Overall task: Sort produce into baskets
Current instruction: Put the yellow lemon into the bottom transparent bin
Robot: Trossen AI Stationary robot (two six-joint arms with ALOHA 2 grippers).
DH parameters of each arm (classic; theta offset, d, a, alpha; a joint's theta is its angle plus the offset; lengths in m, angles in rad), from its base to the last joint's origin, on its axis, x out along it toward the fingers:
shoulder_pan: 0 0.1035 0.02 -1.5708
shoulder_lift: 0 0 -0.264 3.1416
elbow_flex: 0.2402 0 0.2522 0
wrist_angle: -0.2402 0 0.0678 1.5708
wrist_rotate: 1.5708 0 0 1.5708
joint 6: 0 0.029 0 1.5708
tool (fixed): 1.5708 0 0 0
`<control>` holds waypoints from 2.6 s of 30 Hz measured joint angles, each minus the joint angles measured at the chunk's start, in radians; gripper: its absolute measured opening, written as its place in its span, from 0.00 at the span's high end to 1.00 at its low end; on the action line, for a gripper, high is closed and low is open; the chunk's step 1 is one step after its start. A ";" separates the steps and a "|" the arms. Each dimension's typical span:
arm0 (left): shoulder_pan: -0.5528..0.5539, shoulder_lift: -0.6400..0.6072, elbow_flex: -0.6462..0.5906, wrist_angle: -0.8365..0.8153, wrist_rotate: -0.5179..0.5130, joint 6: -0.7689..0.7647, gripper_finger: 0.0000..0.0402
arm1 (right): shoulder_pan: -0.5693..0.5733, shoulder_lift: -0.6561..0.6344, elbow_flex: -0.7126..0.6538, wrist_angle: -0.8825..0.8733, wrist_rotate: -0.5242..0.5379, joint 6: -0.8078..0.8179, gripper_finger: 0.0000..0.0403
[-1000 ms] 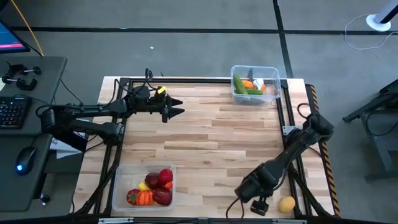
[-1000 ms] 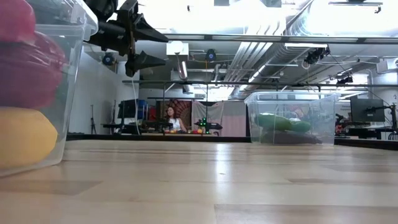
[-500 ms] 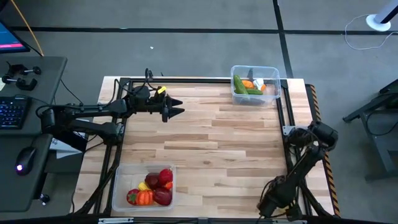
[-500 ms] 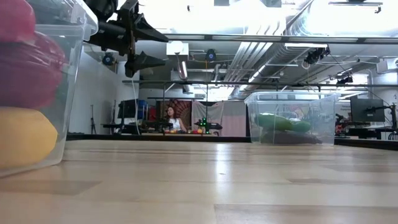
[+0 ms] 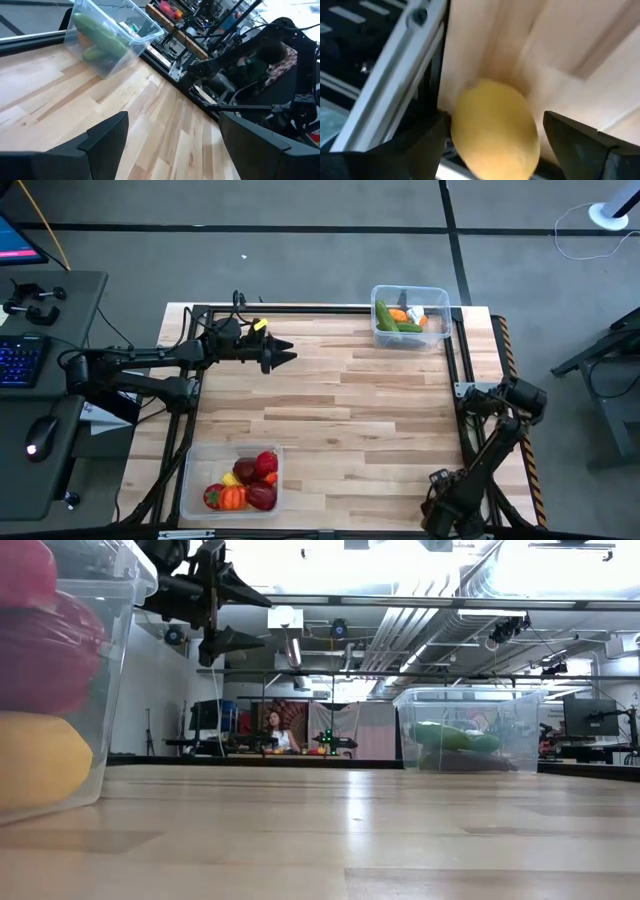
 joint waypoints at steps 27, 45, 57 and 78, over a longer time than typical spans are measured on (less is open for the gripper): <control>0.054 0.000 0.000 0.504 -0.014 -0.192 0.25 | -0.453 -0.258 0.113 -0.712 0.934 0.151 0.46; 0.087 -0.009 0.000 0.549 0.015 -0.387 0.25 | -0.842 -0.104 0.156 1.033 0.682 -0.294 0.46; 0.084 -0.021 0.001 0.543 0.015 -0.411 0.25 | -0.795 0.306 0.663 1.030 0.417 -0.397 0.46; 0.084 -0.021 0.001 0.535 0.004 -0.412 0.25 | -0.790 0.413 0.769 0.997 0.332 -0.366 0.12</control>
